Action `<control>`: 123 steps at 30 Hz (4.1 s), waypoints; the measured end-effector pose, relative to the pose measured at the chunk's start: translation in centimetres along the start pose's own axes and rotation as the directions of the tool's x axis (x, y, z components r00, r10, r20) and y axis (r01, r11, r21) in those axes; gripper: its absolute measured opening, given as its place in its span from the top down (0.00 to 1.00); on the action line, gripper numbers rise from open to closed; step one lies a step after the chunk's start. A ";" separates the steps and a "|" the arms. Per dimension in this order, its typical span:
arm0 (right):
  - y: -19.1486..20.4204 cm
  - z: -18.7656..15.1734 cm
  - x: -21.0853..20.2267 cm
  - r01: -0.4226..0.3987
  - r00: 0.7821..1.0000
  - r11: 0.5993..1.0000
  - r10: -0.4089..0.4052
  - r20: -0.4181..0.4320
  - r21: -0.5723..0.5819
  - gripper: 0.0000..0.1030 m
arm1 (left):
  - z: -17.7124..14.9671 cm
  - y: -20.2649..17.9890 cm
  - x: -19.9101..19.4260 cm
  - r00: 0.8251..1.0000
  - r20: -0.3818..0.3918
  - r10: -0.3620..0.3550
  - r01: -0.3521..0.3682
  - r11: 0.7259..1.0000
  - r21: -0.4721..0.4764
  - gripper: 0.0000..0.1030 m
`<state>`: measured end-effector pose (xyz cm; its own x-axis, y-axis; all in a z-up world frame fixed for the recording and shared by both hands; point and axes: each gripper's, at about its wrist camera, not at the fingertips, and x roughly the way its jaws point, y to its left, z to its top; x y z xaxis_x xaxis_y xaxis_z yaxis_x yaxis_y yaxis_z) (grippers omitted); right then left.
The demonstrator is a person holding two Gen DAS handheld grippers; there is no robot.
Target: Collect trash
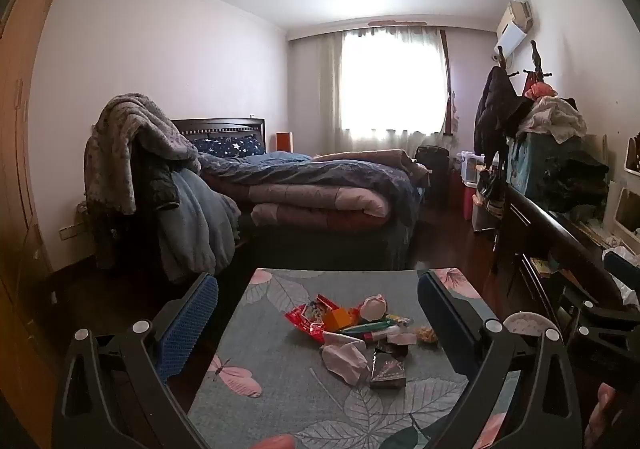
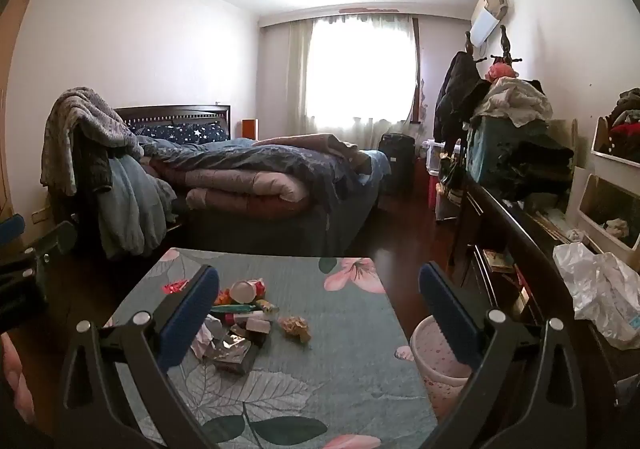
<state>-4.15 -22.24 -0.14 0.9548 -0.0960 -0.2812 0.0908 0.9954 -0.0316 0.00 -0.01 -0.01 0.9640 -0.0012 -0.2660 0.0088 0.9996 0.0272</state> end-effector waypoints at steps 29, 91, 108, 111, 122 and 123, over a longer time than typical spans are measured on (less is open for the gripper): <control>0.3 0.6 -1.4 -0.002 1.000 1.000 0.002 0.017 -0.004 0.03 | -0.1 1.0 -0.9 1.000 -0.005 0.001 -0.001 0.999 -0.035 0.03; 0.4 1.6 -1.7 -0.005 1.000 1.000 0.005 0.030 -0.007 0.03 | 0.5 0.7 -1.8 1.000 0.009 -0.008 0.009 0.999 -0.041 0.03; 0.2 2.0 -2.0 -0.007 1.000 1.000 0.007 0.025 -0.005 0.03 | 0.3 0.5 -1.9 1.000 0.006 -0.008 0.009 0.999 -0.041 0.03; 0.2 1.9 -1.7 -0.007 1.000 1.000 0.007 0.019 -0.001 0.03 | 0.5 0.1 -2.0 1.000 0.001 -0.012 0.012 0.999 -0.037 0.03; -0.4 -2.5 5.4 0.003 0.984 1.000 -0.004 -0.176 -0.007 0.03 | -3.1 0.4 5.0 0.980 -0.197 -0.008 -0.004 0.998 -0.057 0.03; -0.4 -3.4 6.7 0.004 0.976 1.000 -0.006 -0.219 -0.011 0.03 | -4.1 0.6 6.3 0.971 -0.239 -0.006 -0.009 0.998 -0.062 0.03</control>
<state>1.26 -23.32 -5.31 0.8691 -0.1010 -0.4843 0.0916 0.9949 -0.0430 5.01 0.73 -5.64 0.8725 -0.0006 -0.4887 -0.0165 0.9994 -0.0307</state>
